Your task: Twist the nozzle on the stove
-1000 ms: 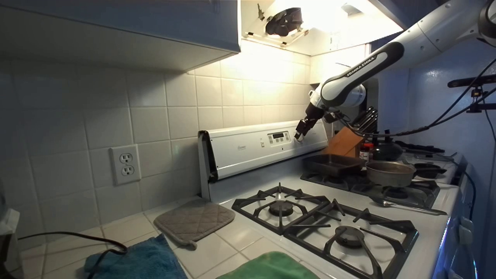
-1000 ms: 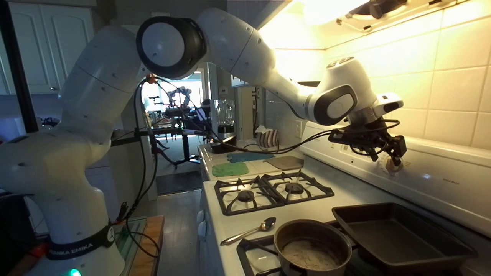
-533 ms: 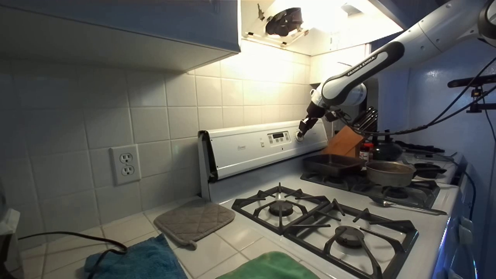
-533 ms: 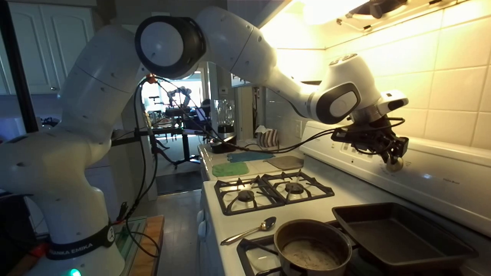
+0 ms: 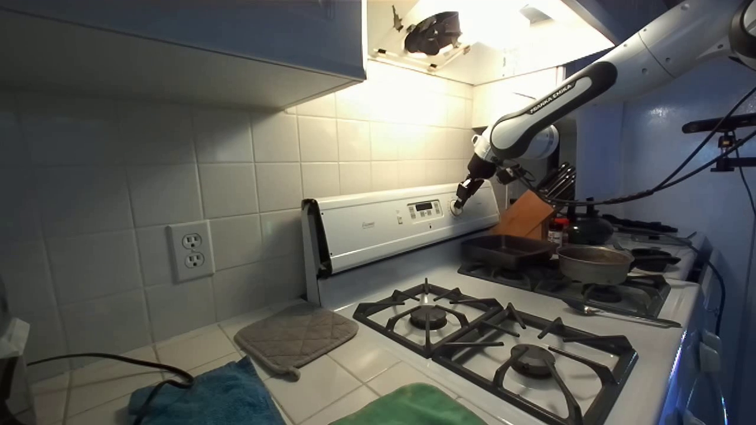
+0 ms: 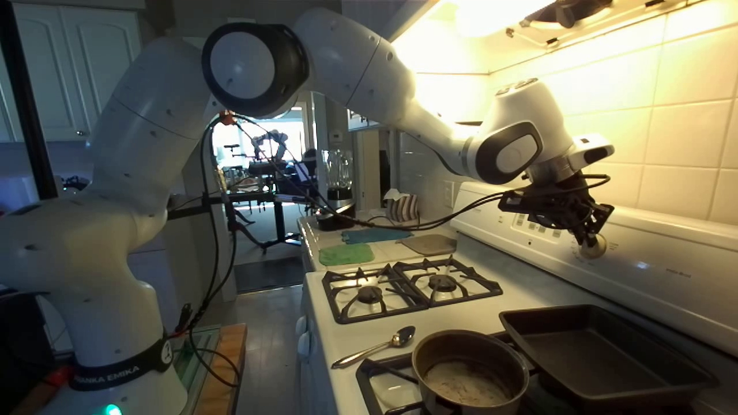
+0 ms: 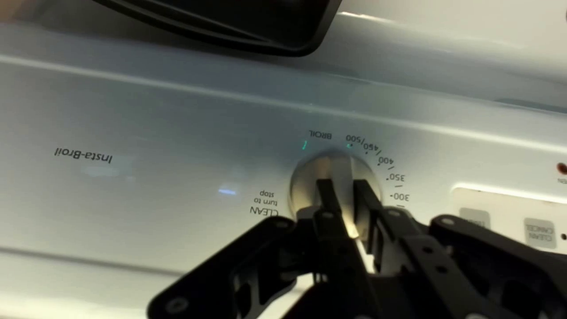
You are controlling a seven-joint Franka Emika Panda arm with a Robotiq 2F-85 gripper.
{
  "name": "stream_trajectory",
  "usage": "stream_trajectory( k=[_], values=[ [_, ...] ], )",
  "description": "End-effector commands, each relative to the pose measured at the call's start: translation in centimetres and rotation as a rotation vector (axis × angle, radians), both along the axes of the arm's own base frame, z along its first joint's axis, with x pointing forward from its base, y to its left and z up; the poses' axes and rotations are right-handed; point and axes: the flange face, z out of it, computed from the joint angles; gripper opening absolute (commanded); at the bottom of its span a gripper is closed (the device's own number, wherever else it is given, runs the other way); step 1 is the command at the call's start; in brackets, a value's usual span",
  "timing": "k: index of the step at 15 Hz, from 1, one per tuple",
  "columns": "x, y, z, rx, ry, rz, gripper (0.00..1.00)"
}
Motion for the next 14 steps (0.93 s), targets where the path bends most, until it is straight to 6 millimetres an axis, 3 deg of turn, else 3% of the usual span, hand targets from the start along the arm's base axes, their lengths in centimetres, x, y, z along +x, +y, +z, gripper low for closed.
stream_trajectory(
  k=[1, 14],
  values=[
    [1.0, 1.2, -0.5, -0.031, 0.011, 0.060, 0.04],
    [1.1, 5.0, -1.3, -0.368, 0.056, 0.344, 0.04]
  ],
)
